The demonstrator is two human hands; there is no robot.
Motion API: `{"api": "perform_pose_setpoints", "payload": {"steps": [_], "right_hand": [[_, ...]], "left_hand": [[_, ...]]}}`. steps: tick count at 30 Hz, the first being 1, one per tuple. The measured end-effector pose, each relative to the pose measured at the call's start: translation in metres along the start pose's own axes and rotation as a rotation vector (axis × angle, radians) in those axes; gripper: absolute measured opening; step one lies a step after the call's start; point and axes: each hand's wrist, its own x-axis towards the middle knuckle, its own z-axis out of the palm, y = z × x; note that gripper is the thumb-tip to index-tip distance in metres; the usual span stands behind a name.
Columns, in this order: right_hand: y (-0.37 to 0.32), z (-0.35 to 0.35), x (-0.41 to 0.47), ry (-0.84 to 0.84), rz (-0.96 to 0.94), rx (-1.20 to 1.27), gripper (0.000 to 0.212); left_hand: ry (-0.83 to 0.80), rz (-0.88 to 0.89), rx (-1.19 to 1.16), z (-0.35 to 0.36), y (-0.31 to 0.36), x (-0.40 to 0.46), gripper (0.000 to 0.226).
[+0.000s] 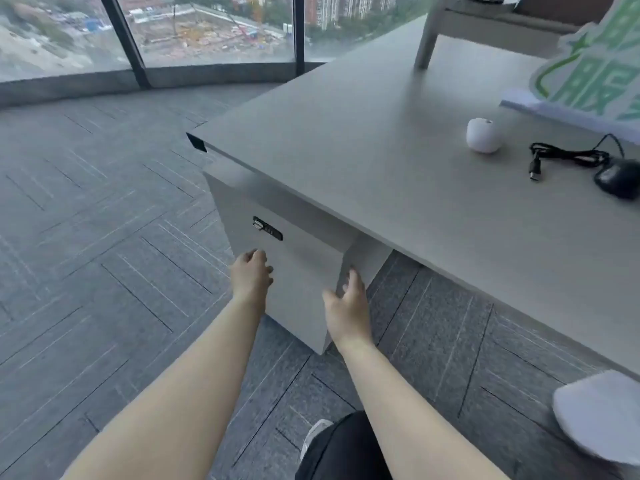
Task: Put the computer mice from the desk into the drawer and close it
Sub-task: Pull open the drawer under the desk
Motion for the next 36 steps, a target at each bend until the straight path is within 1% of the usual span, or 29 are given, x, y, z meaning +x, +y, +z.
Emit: {"api": "perform_pose_setpoints", "payload": {"steps": [2, 5, 6, 10, 13, 17, 22, 25, 28, 32, 36], "right_hand": [[0.000, 0.007, 0.013, 0.039, -0.013, 0.023, 0.061], [0.003, 0.013, 0.025, 0.121, 0.008, 0.075, 0.054], [0.005, 0.015, 0.025, 0.148, 0.009, 0.077, 0.052], [0.009, 0.020, 0.032, 0.270, 0.001, 0.062, 0.040], [0.008, 0.025, 0.031, 0.325, -0.008, 0.056, 0.028], [0.006, 0.028, 0.028, 0.352, -0.025, 0.021, 0.026], [0.006, 0.026, 0.019, 0.313, -0.016, -0.029, 0.024], [0.008, 0.027, 0.002, 0.271, -0.026, -0.033, 0.020], [0.013, 0.027, -0.022, 0.170, -0.042, -0.060, 0.015], [0.020, 0.024, -0.055, -0.015, -0.104, -0.102, 0.011], [0.024, 0.032, -0.089, -0.176, -0.150, -0.236, 0.010]], "left_hand": [[0.010, -0.064, -0.104, 0.011, 0.005, 0.017, 0.038], [0.023, -0.094, -0.198, 0.026, 0.015, 0.039, 0.021], [0.051, -0.088, -0.209, 0.030, 0.017, 0.045, 0.020], [0.176, -0.033, -0.168, 0.034, 0.020, 0.074, 0.018], [0.197, -0.024, -0.139, 0.035, 0.019, 0.085, 0.020], [0.201, -0.013, -0.113, 0.033, 0.017, 0.088, 0.024], [0.186, -0.008, -0.101, 0.026, 0.020, 0.083, 0.015], [0.179, -0.021, -0.120, 0.010, 0.016, 0.072, 0.014], [0.165, -0.042, -0.141, -0.019, 0.007, 0.056, 0.014], [0.147, -0.058, -0.203, -0.066, -0.003, 0.028, 0.017], [0.173, -0.054, -0.203, -0.117, -0.014, 0.000, 0.020]]}}
